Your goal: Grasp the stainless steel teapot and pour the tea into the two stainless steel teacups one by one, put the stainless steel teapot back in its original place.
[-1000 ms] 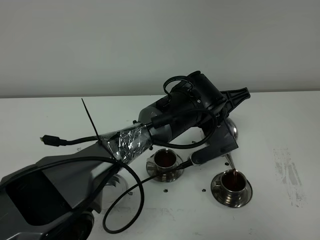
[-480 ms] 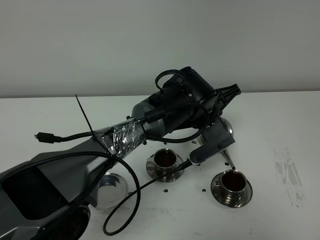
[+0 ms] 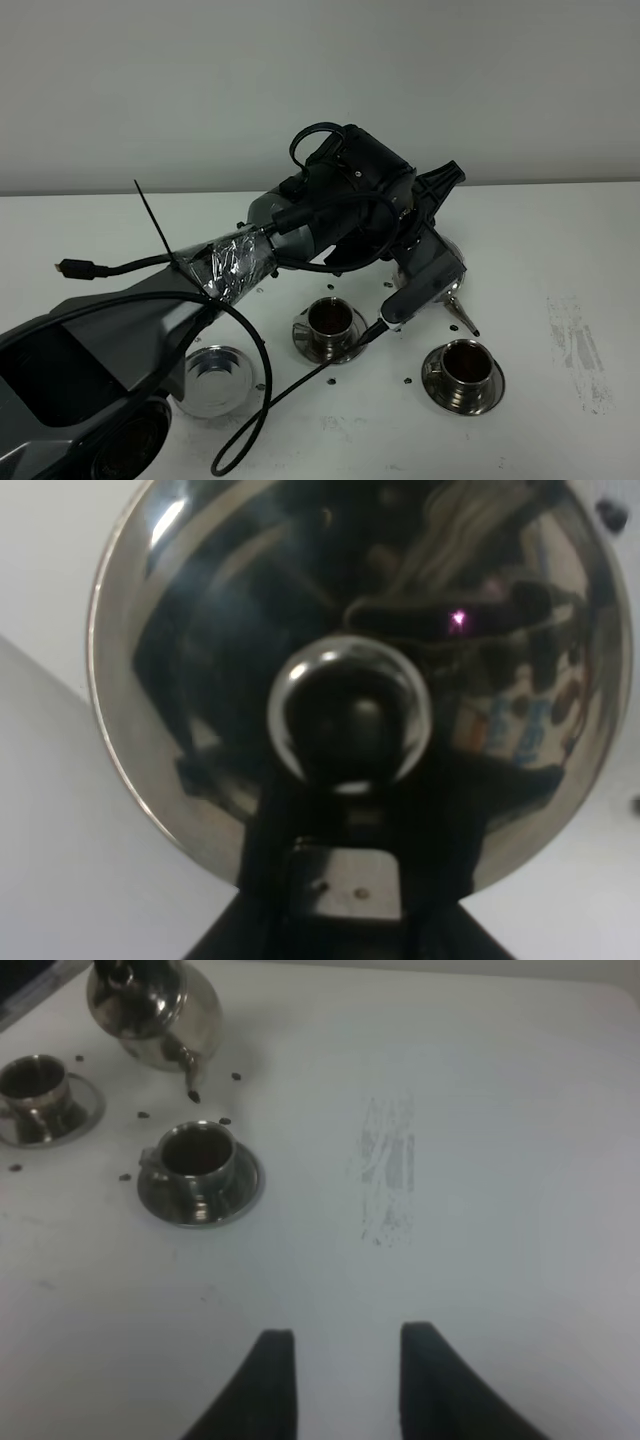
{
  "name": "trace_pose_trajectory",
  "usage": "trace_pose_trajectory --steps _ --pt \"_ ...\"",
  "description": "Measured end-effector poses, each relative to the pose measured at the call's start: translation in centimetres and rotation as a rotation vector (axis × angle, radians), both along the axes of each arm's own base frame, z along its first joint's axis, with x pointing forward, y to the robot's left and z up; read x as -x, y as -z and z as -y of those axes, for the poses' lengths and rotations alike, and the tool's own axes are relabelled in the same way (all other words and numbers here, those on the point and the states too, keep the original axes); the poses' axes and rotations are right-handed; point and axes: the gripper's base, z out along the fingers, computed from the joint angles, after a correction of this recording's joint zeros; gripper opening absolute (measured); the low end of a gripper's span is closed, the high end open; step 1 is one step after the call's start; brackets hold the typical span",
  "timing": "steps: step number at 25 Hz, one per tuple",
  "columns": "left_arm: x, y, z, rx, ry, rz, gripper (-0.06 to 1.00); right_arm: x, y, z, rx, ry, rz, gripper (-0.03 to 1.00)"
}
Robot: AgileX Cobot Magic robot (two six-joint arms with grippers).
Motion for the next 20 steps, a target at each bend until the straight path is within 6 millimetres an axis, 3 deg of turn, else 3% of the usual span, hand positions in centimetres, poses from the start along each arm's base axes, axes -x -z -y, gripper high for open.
trace_pose_trajectory --steps 10,12,20 --pt "3.3 -6.9 -1.7 0.251 -0.292 -0.221 0.21 0.0 0.0 0.0 -0.012 0.006 0.0 0.24" --pt "4.3 -7.0 -2.4 0.247 -0.315 -0.263 0.21 0.0 0.0 0.0 -0.016 0.005 0.0 0.24" --pt "9.2 -3.9 -4.2 0.205 -0.383 -0.488 0.21 0.0 -0.1 -0.1 -0.029 -0.004 0.001 0.24"
